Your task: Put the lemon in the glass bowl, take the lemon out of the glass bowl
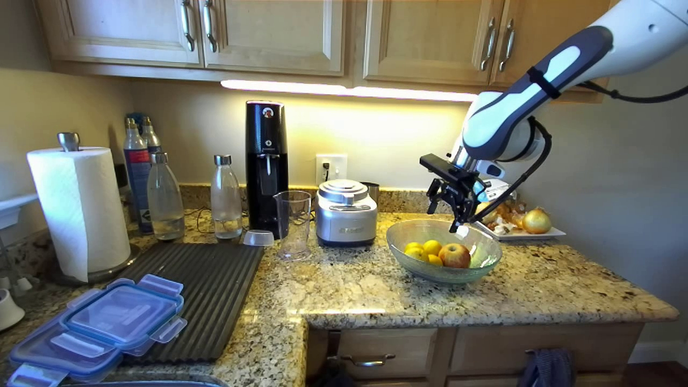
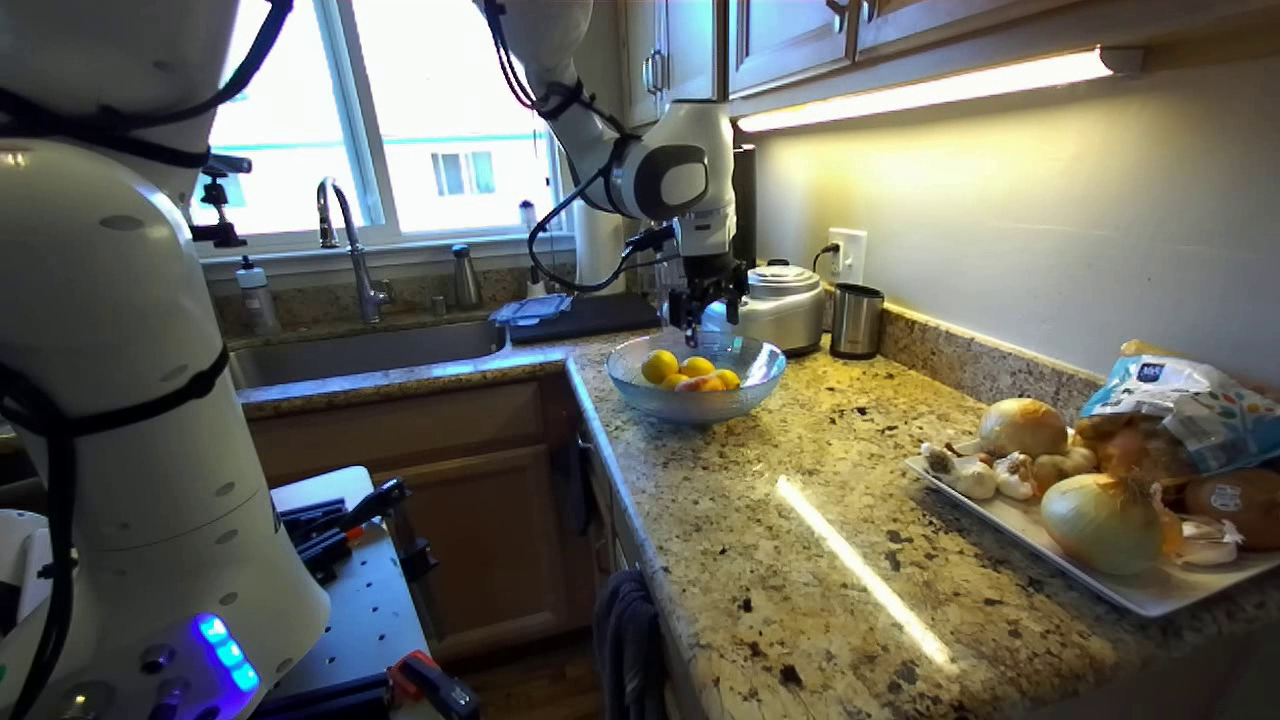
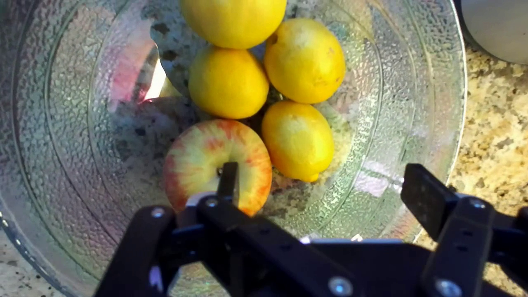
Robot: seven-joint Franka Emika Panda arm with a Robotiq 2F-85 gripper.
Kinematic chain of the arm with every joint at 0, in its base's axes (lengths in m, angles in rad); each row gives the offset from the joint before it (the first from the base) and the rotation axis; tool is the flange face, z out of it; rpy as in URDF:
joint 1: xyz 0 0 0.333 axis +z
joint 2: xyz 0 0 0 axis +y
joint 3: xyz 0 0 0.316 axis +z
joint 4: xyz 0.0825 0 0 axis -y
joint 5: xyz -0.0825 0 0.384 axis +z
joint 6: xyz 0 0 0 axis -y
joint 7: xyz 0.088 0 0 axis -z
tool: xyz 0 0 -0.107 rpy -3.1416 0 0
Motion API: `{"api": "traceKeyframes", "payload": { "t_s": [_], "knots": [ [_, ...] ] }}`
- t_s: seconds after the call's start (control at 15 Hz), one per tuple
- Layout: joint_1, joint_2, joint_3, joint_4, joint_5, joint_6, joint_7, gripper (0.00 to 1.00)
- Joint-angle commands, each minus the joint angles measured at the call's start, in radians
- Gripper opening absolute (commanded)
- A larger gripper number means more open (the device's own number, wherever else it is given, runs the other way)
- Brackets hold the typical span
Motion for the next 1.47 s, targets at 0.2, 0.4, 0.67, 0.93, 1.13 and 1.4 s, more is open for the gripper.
{"api": "traceKeyframes", "payload": {
  "t_s": [0.2, 0.4, 0.67, 0.93, 1.13, 1.4],
  "knots": [
    [0.023, 0.081, -0.01, 0.082, 0.04, -0.065, 0.087, 1.0],
    [0.03, 0.114, -0.012, 0.113, 0.038, -0.09, 0.127, 1.0],
    [0.043, 0.154, -0.023, 0.146, 0.03, -0.084, 0.19, 1.0],
    [0.05, 0.184, -0.036, 0.168, 0.024, -0.071, 0.238, 1.0],
    [0.048, 0.201, -0.042, 0.181, 0.023, -0.069, 0.256, 1.0],
    [0.045, 0.219, -0.049, 0.198, 0.022, -0.066, 0.27, 1.0]
  ]
}}
